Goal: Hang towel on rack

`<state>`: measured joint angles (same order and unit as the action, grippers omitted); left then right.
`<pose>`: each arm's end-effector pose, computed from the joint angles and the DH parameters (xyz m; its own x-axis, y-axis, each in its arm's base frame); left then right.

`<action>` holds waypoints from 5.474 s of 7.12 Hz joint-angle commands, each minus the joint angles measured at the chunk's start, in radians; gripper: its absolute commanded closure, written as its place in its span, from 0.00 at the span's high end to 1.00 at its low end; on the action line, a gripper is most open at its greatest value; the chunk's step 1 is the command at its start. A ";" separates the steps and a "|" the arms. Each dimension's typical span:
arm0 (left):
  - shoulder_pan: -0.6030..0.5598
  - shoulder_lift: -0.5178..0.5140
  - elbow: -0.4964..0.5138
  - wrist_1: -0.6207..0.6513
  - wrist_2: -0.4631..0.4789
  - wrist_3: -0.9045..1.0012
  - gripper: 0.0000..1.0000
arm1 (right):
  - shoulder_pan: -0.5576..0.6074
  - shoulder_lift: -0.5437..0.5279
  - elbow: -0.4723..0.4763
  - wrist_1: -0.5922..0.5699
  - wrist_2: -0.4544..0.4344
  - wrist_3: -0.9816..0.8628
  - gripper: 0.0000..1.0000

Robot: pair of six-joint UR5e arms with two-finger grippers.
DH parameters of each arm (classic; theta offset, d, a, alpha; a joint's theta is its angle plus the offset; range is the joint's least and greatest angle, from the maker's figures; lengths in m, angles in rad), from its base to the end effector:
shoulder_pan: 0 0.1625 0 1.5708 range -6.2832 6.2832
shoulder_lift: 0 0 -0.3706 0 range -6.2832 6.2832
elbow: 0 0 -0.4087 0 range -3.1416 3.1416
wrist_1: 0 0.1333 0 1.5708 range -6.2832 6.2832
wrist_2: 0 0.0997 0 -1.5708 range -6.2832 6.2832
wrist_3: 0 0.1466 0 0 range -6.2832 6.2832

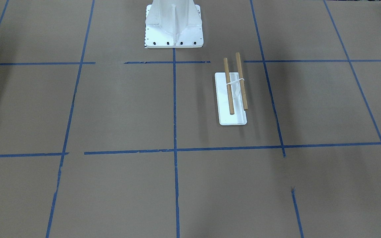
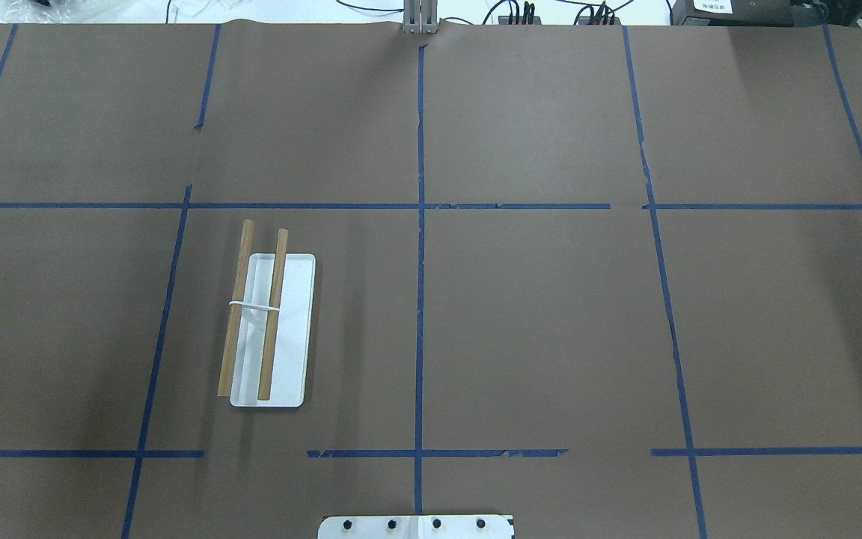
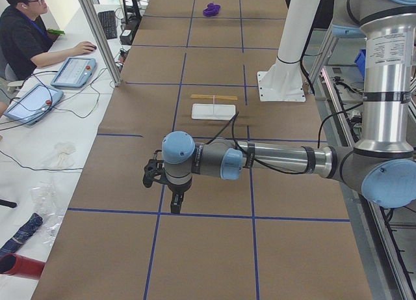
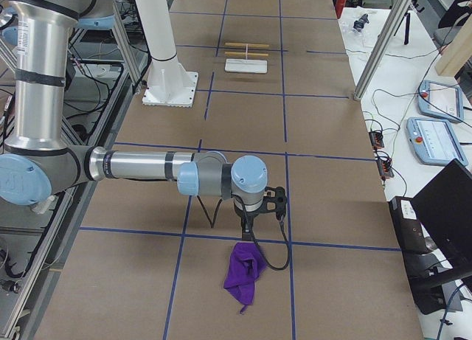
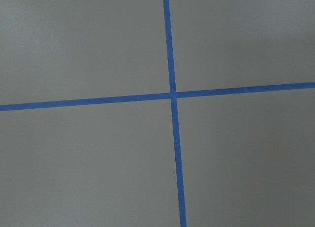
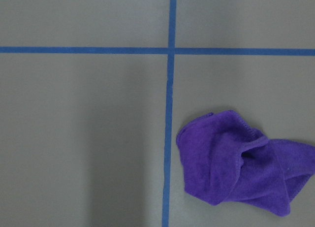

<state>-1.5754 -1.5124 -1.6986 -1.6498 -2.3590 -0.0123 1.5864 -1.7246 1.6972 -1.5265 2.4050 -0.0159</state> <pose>-0.0317 -0.4998 0.5916 0.7055 0.0894 -0.7031 0.0132 0.9902 0.1392 0.0318 -0.4527 0.6367 0.6720 -0.0179 0.7403 -0.0049 0.9996 0.0287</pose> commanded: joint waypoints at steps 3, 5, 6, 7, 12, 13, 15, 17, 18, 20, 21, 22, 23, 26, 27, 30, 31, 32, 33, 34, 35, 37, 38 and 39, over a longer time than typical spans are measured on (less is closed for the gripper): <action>0.000 -0.003 -0.033 0.002 0.000 -0.002 1.00 | -0.040 0.014 -0.341 0.449 -0.019 0.183 1.00; 0.000 -0.011 -0.038 0.002 0.000 -0.002 1.00 | -0.084 0.028 -0.376 0.538 -0.035 0.359 1.00; 0.000 -0.011 -0.039 0.002 0.000 -0.002 1.00 | -0.124 0.030 -0.402 0.560 -0.090 0.388 1.00; 0.000 -0.011 -0.044 0.002 0.000 -0.002 1.00 | -0.144 0.031 -0.419 0.575 -0.114 0.389 1.00; 0.000 -0.012 -0.044 0.002 0.000 -0.002 1.00 | -0.215 0.056 -0.459 0.575 -0.110 0.390 0.68; 0.000 -0.012 -0.045 0.002 0.000 -0.002 1.00 | -0.217 0.056 -0.459 0.575 -0.112 0.384 0.01; 0.000 -0.012 -0.053 0.005 0.000 -0.003 1.00 | -0.215 0.063 -0.452 0.577 -0.106 0.376 0.00; 0.000 -0.012 -0.058 0.005 0.000 -0.006 1.00 | -0.194 0.062 -0.389 0.580 -0.043 0.376 0.00; 0.000 -0.014 -0.067 0.007 0.000 -0.008 1.00 | -0.131 0.044 -0.247 0.574 -0.035 0.376 0.00; 0.000 -0.037 -0.119 -0.001 0.007 -0.011 1.00 | -0.108 0.061 0.047 0.419 -0.036 0.382 0.00; 0.000 -0.089 -0.133 -0.002 0.010 -0.017 1.00 | -0.123 0.177 0.146 0.264 -0.038 0.395 0.00; 0.002 -0.159 -0.127 -0.004 0.009 -0.044 1.00 | -0.194 0.304 0.210 0.118 -0.035 0.466 0.00; 0.008 -0.254 -0.116 -0.008 0.010 -0.174 1.00 | -0.276 0.420 0.214 0.117 -0.029 0.648 0.00; 0.165 -0.391 -0.121 -0.010 0.000 -0.554 1.00 | -0.388 0.643 0.265 0.127 -0.038 1.119 0.00; 0.236 -0.444 -0.130 -0.021 -0.002 -0.750 1.00 | -0.391 0.689 0.269 0.185 -0.052 1.160 0.00; 0.505 -0.503 -0.089 -0.414 0.000 -1.353 1.00 | -0.633 0.686 0.275 0.557 -0.396 1.409 0.00; 0.564 -0.532 -0.078 -0.479 0.003 -1.529 1.00 | -0.675 0.686 0.301 0.610 -0.485 1.424 0.00; 0.607 -0.567 -0.069 -0.482 0.006 -1.624 1.00 | -0.719 0.688 0.329 0.612 -0.547 1.424 0.00; 0.633 -0.597 -0.052 -0.484 0.006 -1.691 1.00 | -0.776 0.689 0.357 0.614 -0.617 1.420 0.00; 0.658 -0.635 -0.033 -0.489 0.006 -1.757 1.00 | -0.834 0.689 0.378 0.633 -0.685 1.412 0.00; 0.693 -0.644 -0.026 -0.525 0.007 -1.846 1.00 | -0.894 0.691 0.381 0.644 -0.780 1.410 0.00; 0.716 -0.679 -0.026 -0.573 0.007 -2.050 1.00 | -1.034 0.692 0.386 0.644 -0.981 1.331 0.00; 0.722 -0.702 -0.026 -0.573 0.009 -2.130 0.98 | -1.039 0.692 0.386 0.643 -0.989 1.321 0.00; 0.724 -0.727 -0.026 -0.571 0.009 -2.182 0.98 | -1.039 0.691 0.386 0.643 -0.989 1.321 0.00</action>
<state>-0.8564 -2.2112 -1.7247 -2.2201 -2.3505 -2.1186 0.5587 -1.0327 2.0827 -0.8832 1.4319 1.3146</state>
